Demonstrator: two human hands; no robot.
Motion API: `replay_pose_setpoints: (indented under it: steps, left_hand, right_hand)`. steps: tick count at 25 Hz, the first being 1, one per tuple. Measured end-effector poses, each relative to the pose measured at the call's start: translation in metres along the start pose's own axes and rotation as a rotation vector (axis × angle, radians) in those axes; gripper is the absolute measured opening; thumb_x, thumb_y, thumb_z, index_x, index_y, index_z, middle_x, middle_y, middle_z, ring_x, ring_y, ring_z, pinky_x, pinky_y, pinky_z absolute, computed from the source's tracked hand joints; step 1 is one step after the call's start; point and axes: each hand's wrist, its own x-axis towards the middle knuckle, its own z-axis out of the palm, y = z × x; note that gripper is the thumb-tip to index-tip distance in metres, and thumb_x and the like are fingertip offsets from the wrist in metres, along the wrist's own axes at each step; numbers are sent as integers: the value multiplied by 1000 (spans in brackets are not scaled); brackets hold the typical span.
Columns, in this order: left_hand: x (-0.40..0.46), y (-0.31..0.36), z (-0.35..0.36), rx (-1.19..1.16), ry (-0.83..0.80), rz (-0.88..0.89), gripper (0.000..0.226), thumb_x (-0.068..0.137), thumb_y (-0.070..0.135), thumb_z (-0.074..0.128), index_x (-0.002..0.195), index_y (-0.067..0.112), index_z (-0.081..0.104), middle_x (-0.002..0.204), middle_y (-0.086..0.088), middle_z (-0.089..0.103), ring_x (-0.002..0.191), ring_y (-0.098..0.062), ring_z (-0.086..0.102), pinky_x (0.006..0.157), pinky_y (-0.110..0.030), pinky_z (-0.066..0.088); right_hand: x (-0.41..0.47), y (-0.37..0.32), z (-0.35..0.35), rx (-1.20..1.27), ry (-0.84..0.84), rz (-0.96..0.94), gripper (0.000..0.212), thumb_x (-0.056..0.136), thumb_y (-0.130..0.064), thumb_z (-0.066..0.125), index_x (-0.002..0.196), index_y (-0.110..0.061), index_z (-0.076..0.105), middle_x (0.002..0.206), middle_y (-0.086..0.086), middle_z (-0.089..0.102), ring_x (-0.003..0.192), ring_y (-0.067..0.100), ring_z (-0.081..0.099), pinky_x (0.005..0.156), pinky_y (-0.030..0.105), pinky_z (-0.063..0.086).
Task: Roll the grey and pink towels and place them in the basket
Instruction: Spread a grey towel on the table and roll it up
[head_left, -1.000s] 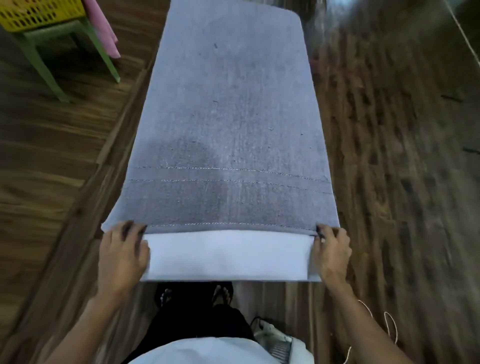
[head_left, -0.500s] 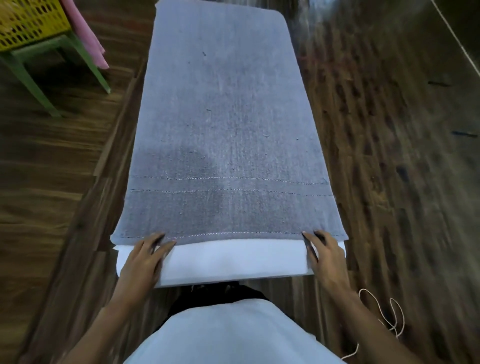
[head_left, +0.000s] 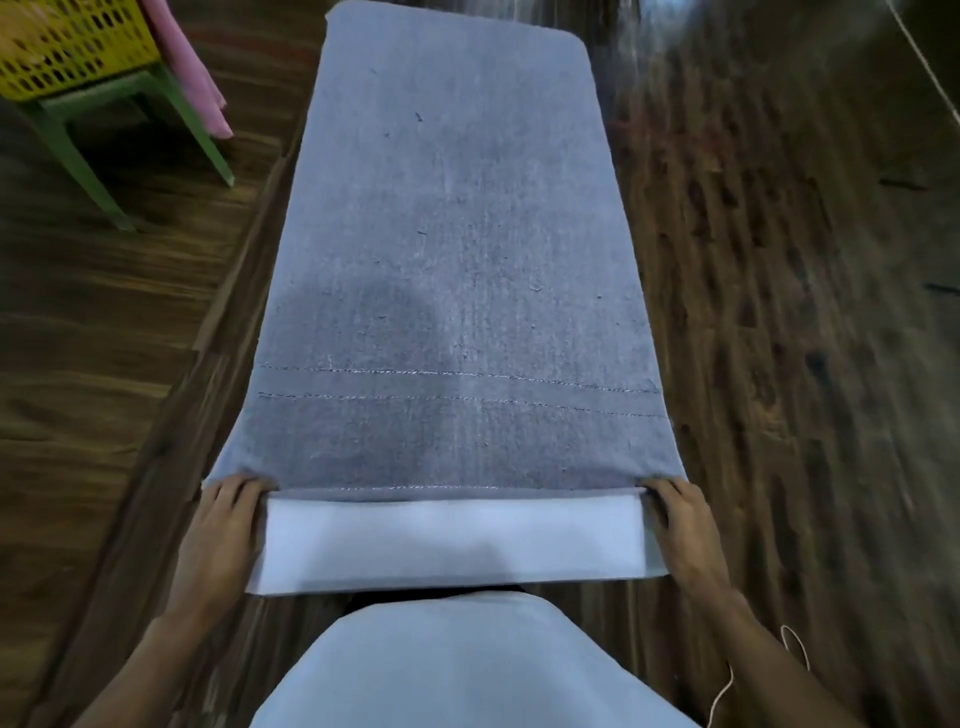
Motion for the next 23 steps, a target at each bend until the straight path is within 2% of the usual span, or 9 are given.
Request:
replay_pose_setpoints:
  steps: [2, 5, 7, 9, 12, 14, 16, 19, 23]
  left_hand:
    - [1, -4, -3, -11, -31, 64, 36, 91, 19, 35, 115, 9, 59, 115, -7, 58, 104, -22, 46, 86, -42, 47]
    - [17, -14, -12, -10, -88, 67, 31, 97, 20, 35, 110, 21, 63, 110, 3, 60, 97, -13, 47, 84, -35, 43]
    - [30, -21, -18, -78, -145, 16, 27, 101, 17, 41, 104, 34, 62, 107, 15, 58, 98, -6, 51, 88, -33, 42]
    - [37, -18, -21, -137, -161, -24, 21, 96, 14, 54, 99, 34, 61, 102, 14, 56, 97, -9, 54, 88, -37, 45]
    - [37, -14, -17, 39, -15, 21, 11, 91, 13, 62, 95, 23, 64, 100, 3, 51, 93, -23, 48, 80, -43, 45]
    - [28, -14, -10, 157, 62, 11, 16, 93, 18, 54, 100, 15, 67, 106, -8, 53, 96, -31, 44, 78, -45, 42]
    - [16, -13, -2, 146, 68, -3, 25, 95, 15, 50, 112, 8, 65, 116, -13, 53, 105, -35, 45, 82, -48, 46]
    - [5, -15, 7, 63, 23, -25, 39, 89, -1, 58, 127, 3, 57, 129, -16, 49, 120, -34, 42, 94, -52, 47]
    - [14, -15, 2, 5, -2, -75, 46, 84, -8, 58, 127, 6, 55, 129, -12, 50, 122, -29, 41, 93, -51, 47]
  right_hand:
    - [6, 3, -10, 3, -44, -70, 30, 89, 7, 57, 114, -7, 68, 112, 8, 65, 100, 23, 55, 86, 33, 44]
    - [25, 10, -25, 103, -187, -86, 20, 93, -1, 59, 105, -14, 69, 103, -6, 66, 93, 12, 58, 80, 25, 42]
    - [36, 15, -30, 209, -238, -35, 18, 90, -5, 66, 94, -22, 64, 94, -13, 68, 85, 0, 60, 77, 13, 42]
    - [45, 18, -29, 257, -232, -16, 25, 85, -2, 71, 87, -25, 60, 83, -12, 66, 78, -1, 59, 71, 8, 42]
    - [47, 18, -20, 167, -137, 14, 26, 82, -1, 73, 83, -26, 66, 87, -3, 60, 80, 10, 58, 79, 25, 52]
    - [40, 14, -14, -107, -4, -10, 17, 82, -8, 75, 90, -23, 72, 94, 1, 58, 86, 23, 53, 75, 41, 51]
    - [28, 8, -7, -236, 55, -83, 16, 83, -13, 74, 98, -17, 73, 99, 6, 59, 88, 30, 51, 73, 43, 49]
    - [15, 7, 2, -128, 12, -103, 29, 85, -13, 73, 113, -9, 67, 113, 7, 61, 99, 29, 55, 85, 45, 53]
    - [23, 11, 0, -39, -48, -57, 32, 90, -5, 63, 122, -12, 62, 123, 5, 58, 113, 24, 51, 97, 40, 49]
